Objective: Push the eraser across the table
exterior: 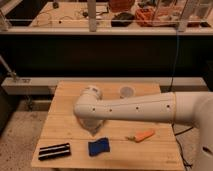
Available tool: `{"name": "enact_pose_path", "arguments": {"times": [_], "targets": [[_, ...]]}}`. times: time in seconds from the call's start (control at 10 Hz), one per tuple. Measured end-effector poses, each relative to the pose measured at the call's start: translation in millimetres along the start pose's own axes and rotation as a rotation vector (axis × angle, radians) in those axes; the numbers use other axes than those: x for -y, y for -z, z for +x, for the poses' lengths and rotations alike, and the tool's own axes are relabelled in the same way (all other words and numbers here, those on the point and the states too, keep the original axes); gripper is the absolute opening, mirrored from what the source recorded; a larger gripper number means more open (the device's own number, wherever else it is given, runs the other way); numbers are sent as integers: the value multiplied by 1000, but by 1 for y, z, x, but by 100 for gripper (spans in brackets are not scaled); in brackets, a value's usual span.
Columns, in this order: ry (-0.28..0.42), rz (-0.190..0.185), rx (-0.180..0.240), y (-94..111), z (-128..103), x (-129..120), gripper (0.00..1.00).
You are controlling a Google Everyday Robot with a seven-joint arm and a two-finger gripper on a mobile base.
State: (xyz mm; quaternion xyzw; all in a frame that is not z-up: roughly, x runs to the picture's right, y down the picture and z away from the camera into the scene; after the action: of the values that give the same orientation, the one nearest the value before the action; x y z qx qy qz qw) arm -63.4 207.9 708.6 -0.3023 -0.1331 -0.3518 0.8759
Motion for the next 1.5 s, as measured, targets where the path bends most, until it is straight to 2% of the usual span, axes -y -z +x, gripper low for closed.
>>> {"name": "enact_pose_path", "arguments": {"times": [1.5], "targets": [[19, -37, 36, -39, -24, 15, 4]]}}
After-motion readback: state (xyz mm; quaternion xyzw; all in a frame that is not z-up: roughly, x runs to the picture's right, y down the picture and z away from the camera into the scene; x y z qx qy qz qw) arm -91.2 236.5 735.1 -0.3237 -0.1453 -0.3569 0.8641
